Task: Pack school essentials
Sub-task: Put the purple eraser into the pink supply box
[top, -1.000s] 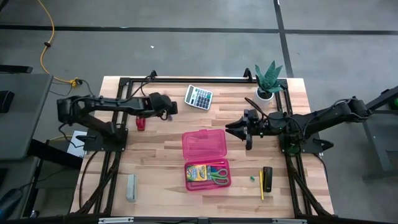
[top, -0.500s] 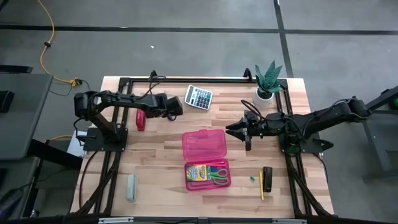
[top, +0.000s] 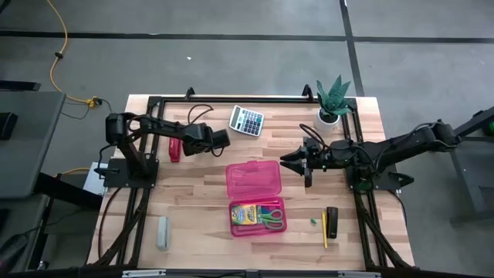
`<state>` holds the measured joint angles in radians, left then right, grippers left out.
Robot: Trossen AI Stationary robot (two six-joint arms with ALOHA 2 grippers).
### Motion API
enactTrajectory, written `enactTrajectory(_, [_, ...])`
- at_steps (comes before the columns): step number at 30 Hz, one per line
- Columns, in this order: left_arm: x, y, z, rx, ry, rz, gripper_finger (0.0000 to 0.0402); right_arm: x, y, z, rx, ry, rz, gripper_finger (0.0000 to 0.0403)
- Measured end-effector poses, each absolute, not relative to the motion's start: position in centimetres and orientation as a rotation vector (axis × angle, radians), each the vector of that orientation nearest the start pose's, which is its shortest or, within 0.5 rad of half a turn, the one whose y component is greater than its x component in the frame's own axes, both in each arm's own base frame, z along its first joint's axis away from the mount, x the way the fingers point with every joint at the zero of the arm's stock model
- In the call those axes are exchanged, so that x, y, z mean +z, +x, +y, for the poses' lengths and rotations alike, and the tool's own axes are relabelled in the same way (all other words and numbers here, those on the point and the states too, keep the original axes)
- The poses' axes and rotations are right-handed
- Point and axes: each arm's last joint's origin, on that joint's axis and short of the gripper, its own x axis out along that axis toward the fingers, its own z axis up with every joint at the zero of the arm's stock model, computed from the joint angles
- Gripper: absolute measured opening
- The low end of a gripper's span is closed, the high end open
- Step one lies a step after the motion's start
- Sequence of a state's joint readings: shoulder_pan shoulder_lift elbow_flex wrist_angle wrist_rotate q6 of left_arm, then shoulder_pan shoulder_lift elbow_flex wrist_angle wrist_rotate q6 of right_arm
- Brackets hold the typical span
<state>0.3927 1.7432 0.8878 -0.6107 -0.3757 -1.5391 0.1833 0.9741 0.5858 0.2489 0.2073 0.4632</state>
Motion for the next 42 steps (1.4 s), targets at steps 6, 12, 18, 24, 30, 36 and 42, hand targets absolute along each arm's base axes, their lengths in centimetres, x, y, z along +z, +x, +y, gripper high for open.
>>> enactTrajectory(6, [12.1,25.7,11.7,1.619,-1.169,0.690,0.0209,27.2,21.4,3.4,-0.055,0.436,0.126,0.0094])
enactTrajectory(12, [12.1,25.7,11.8,1.619,-1.169,0.686,0.0179,27.2,21.4,3.4,-0.055,0.436,0.126,0.0094])
enactTrajectory(18, [12.0,25.7,11.8,1.619,-1.169,0.679,0.0121,27.2,21.4,3.4,-0.055,0.436,0.126,0.0094])
enactTrajectory(24, [12.0,25.7,11.8,1.628,-1.158,0.682,0.0084,27.2,21.4,3.4,-0.055,0.436,0.126,0.0094])
enactTrajectory(30, [12.6,25.4,11.9,1.596,-1.112,0.726,0.0073,27.2,21.4,3.4,-0.055,0.436,0.126,0.0094])
enactTrajectory(36, [13.8,24.9,11.8,1.525,-1.041,0.789,0.0072,27.2,21.4,3.4,-0.055,0.436,0.126,0.0094])
enactTrajectory(42, [17.1,24.0,11.7,1.439,-0.965,0.737,0.0072,27.2,21.4,3.4,-0.054,0.436,0.125,0.0094])
